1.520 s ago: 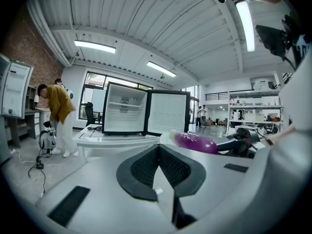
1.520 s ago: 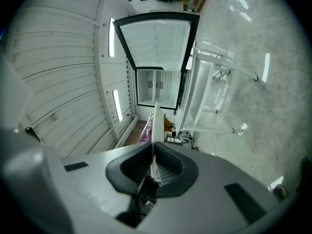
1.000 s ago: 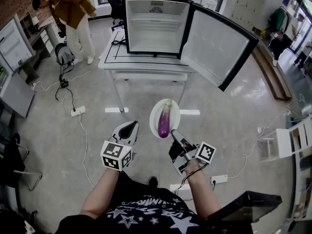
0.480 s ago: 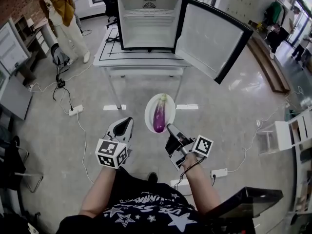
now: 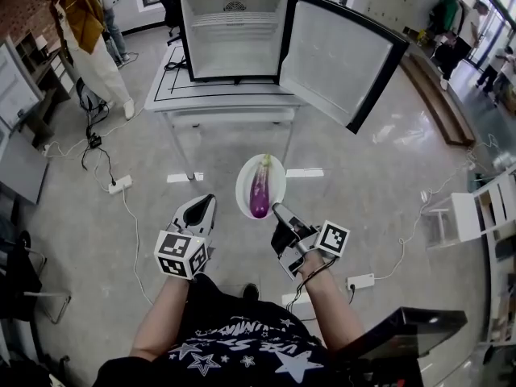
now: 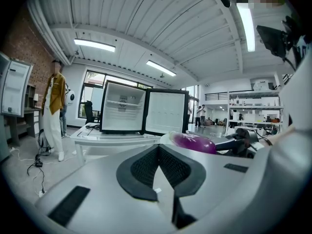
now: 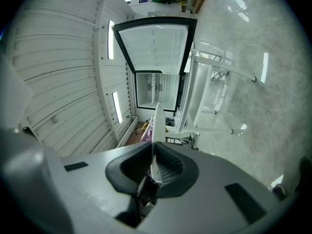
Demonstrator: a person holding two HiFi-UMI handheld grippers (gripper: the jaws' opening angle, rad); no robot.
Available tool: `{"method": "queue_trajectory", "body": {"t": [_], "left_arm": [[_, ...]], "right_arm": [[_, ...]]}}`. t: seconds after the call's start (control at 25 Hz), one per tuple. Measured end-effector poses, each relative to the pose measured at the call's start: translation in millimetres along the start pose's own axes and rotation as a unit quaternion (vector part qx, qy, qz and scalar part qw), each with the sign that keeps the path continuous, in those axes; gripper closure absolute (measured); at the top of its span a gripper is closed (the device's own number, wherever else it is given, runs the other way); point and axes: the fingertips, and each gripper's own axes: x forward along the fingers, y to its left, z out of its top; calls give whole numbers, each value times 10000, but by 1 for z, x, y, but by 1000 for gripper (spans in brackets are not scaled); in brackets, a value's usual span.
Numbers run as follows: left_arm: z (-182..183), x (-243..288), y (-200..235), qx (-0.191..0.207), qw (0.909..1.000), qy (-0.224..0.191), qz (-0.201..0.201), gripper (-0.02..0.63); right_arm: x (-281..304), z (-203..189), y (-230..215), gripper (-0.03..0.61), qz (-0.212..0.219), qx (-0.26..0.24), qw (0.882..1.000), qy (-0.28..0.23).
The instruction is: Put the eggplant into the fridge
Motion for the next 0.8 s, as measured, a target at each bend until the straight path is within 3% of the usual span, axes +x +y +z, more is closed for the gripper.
{"method": "queue_trajectory", "body": {"t": [0.48,0.8], "left_arm": [[0,10,5,-101,9999,26,38,606],[5,41,31,-135,9999,36,-87,606]], "right_arm": [[0,8,-8,557,-125,60,9999,38],[26,26,-12,557,-189,32,9998,-63]]}}
